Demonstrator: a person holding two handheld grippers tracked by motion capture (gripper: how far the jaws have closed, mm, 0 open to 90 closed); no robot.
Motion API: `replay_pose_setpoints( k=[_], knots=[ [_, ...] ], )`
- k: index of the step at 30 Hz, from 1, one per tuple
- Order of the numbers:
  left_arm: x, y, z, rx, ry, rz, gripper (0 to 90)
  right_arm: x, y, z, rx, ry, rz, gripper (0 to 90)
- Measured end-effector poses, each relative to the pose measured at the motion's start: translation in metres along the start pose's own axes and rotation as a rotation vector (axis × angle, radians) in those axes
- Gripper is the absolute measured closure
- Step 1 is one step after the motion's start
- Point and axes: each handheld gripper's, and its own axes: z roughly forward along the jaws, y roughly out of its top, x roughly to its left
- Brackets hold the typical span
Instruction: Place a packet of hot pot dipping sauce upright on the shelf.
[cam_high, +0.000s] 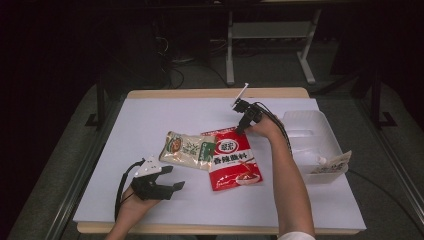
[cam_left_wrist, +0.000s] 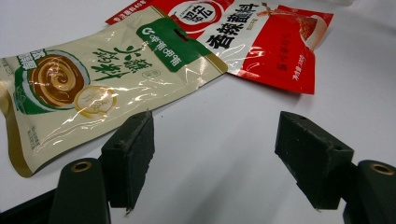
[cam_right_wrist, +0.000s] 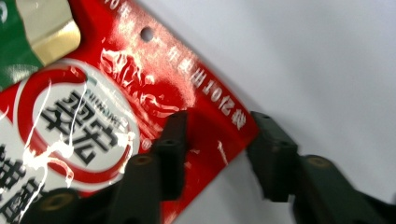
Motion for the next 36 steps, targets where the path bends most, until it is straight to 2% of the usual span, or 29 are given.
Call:
replay_pose_setpoints(
  k=[2, 3, 4, 8, 12, 15, 18, 19, 22, 29, 36],
  knots=[
    [0.0, 0.0, 0.0, 0.0, 0.0, -0.001, 28.2, -0.001, 0.001, 0.001, -0.011, 0.01, -0.025, 56.6],
    [0.0, 0.0, -0.001, 0.002, 0.001, 0.002, 28.1, 0.001, 0.002, 0.002, -0.007, -0.003, -0.037, 60.8],
    [0.001, 0.0, -0.001, 0.002, 0.001, 0.001, 28.1, 0.002, 0.002, 0.001, -0.005, 0.012, -0.053, 64.7],
    [0.001, 0.0, -0.001, -0.009, 0.001, -0.007, 28.2, 0.002, 0.002, -0.006, -0.019, 0.048, -0.062, 76.0],
    [0.001, 0.0, 0.0, -0.009, -0.001, -0.01, 28.2, 0.002, 0.003, -0.003, 0.002, 0.02, -0.062, 78.2],
    [0.001, 0.0, -0.001, -0.009, 0.0, -0.01, 28.2, 0.003, 0.005, 0.001, 0.013, 0.009, -0.052, 89.5],
    [0.002, -0.001, -0.001, -0.01, 0.001, -0.011, 28.2, 0.005, 0.005, -0.003, 0.02, 0.004, -0.079, 90.0],
    [0.002, -0.001, -0.001, -0.01, 0.001, -0.016, 28.2, 0.006, 0.005, -0.005, 0.025, 0.007, -0.075, 90.0],
    [0.003, -0.001, -0.003, -0.008, 0.003, -0.013, 28.2, 0.007, 0.001, -0.016, 0.007, 0.013, -0.061, 90.0],
    [0.001, -0.001, -0.003, -0.011, 0.006, -0.014, 28.2, 0.02, -0.009, -0.054, -0.051, -0.004, -0.091, 90.0],
    [0.002, -0.001, -0.003, -0.005, 0.011, -0.011, 28.2, 0.029, -0.022, -0.092, -0.103, -0.046, -0.11, 90.0]
  ],
)
